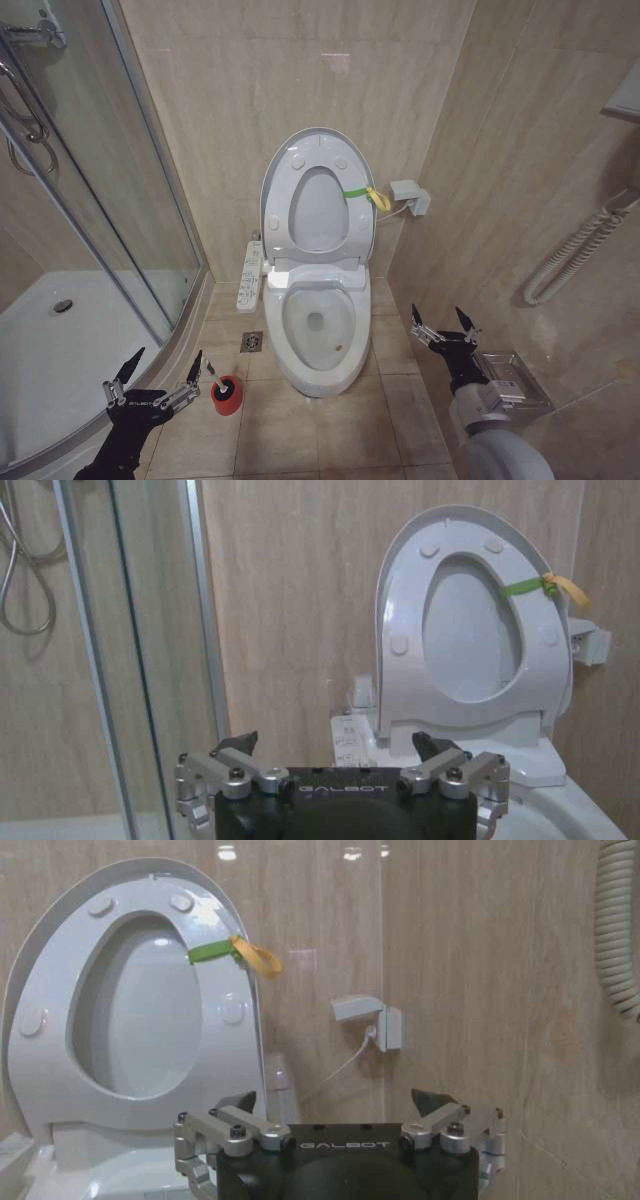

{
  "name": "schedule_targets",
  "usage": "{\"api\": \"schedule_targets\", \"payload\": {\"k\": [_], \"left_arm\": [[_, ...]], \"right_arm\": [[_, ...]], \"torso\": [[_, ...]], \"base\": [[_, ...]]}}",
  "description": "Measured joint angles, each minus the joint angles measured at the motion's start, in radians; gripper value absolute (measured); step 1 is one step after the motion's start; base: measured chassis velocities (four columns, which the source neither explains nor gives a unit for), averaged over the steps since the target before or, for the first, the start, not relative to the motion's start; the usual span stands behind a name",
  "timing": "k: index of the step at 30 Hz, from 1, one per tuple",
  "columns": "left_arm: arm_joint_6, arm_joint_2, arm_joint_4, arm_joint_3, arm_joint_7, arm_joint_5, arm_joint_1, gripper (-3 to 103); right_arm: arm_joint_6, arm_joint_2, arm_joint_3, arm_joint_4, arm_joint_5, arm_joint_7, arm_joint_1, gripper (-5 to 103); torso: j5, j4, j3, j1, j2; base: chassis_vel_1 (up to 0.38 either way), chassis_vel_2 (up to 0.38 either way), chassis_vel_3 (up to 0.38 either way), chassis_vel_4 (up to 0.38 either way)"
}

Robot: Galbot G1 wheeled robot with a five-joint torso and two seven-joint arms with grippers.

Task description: Open the toilet lid, clean the toilet bowl with a toilet brush, close the toilet lid, and flush.

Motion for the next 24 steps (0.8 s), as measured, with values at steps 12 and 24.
{"api": "schedule_targets", "payload": {"k": [12, 24], "left_arm": [[0.000, 0.000, 0.000, 0.000, 0.000, 0.000, 0.000, 100], [0.000, 0.000, 0.000, 0.000, 0.000, 0.000, 0.000, 100]], "right_arm": [[0.000, 0.000, 0.000, 0.000, 0.000, 0.000, 0.000, 100], [0.000, 0.000, 0.000, 0.000, 0.000, 0.000, 0.000, 100]], "torso": [[0.0000, 0.0000, 0.000, 0.000, 0.000], [0.0000, 0.0000, 0.000, 0.000, 0.000]], "base": [[0.000, 0.000, 0.000, 0.000], [0.000, 0.000, 0.000, 0.000]]}}
